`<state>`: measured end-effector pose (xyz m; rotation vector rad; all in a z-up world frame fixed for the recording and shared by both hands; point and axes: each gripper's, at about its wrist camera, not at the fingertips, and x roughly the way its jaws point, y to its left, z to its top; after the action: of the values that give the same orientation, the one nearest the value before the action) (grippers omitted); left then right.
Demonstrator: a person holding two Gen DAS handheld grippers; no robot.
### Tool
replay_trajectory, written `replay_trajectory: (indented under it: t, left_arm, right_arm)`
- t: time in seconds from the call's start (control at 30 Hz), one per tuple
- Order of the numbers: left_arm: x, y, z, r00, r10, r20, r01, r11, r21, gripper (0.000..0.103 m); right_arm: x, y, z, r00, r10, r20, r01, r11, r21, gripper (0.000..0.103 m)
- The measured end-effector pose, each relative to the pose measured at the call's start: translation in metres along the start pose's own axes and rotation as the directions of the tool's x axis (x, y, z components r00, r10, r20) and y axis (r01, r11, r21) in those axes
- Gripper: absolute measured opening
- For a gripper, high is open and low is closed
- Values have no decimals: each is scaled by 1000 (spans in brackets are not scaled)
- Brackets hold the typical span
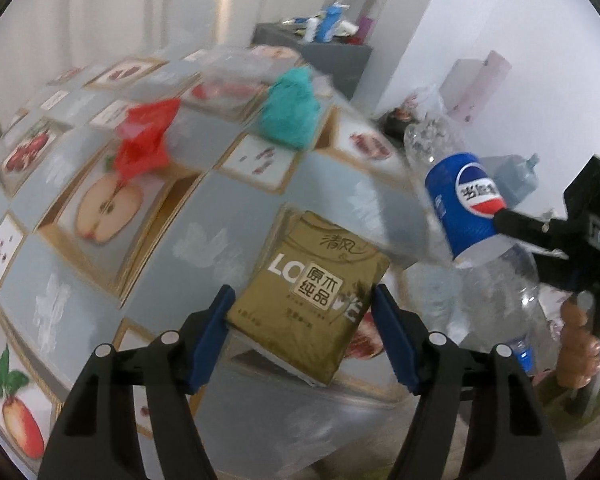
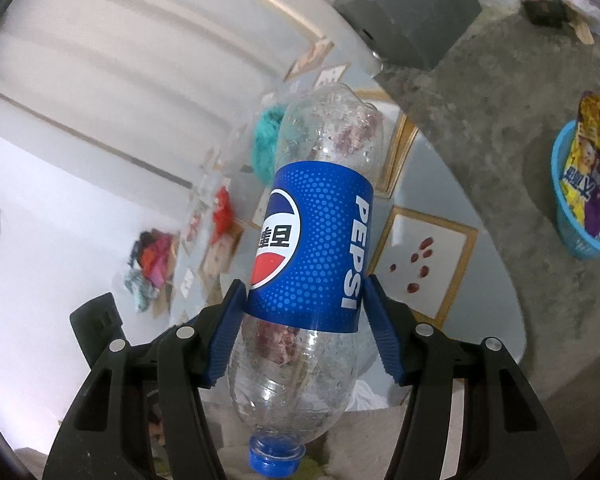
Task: Collect trash
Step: 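Carry the gold packet and Pepsi bottle over to the blue wastebasket, then open both tools over the wastebasket to drop packet and bottle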
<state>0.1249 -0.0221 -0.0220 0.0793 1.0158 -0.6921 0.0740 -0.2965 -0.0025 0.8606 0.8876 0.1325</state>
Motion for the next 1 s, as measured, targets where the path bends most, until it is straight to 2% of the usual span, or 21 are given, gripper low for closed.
replay_trajectory:
  t: [0.17, 0.3, 0.33, 0.43, 0.53, 0.63, 0.7, 0.8, 0.83, 0.9, 0.97, 1.0]
  left_arm:
    - [-1, -41, 34, 997, -79, 26, 77, 994, 79, 68]
    - [13, -91, 63, 987, -162, 11, 157, 972, 172, 68]
    - [18, -105, 69, 983, -184, -1, 180, 964, 195, 68]
    - [43, -150, 83, 968, -239, -72, 249, 938, 240, 68]
    - [82, -195, 97, 950, -252, -182, 293, 922, 254, 68]
    - [131, -236, 110, 927, -226, -298, 305, 918, 253, 68]
    - [169, -260, 117, 904, -202, -377, 308, 918, 249, 68]
    - [220, -286, 121, 877, -133, -462, 273, 929, 250, 68]
    - [241, -294, 123, 869, -98, -485, 249, 934, 256, 68]
    - [271, -304, 126, 860, -62, -506, 221, 939, 261, 69]
    - [303, -316, 132, 854, -66, -516, 219, 945, 242, 72]
    - [321, -323, 134, 849, -80, -522, 226, 949, 222, 78]
  right_arm:
    - [-52, -25, 6, 991, 3, 132, -12, 998, 65, 56]
    - [-110, -59, 6, 959, -69, 275, 30, 989, 144, 56]
    - [-131, -74, 2, 941, -107, 320, 50, 982, 183, 56]
    - [-163, -109, -7, 908, -189, 374, 86, 957, 276, 56]
    - [-176, -151, -18, 894, -250, 371, 97, 918, 386, 56]
    - [-168, -184, -20, 902, -281, 329, 102, 877, 469, 56]
    - [-158, -209, -21, 916, -263, 302, 79, 858, 508, 57]
    - [-138, -245, -10, 941, -223, 254, 41, 822, 569, 57]
    - [-130, -260, -4, 949, -209, 236, 29, 804, 595, 57]
    - [-120, -277, 5, 959, -181, 216, 11, 792, 611, 58]
    - [-112, -304, 17, 964, -172, 201, -2, 755, 656, 61]
    - [-105, -315, 23, 965, -161, 205, -17, 747, 665, 62]
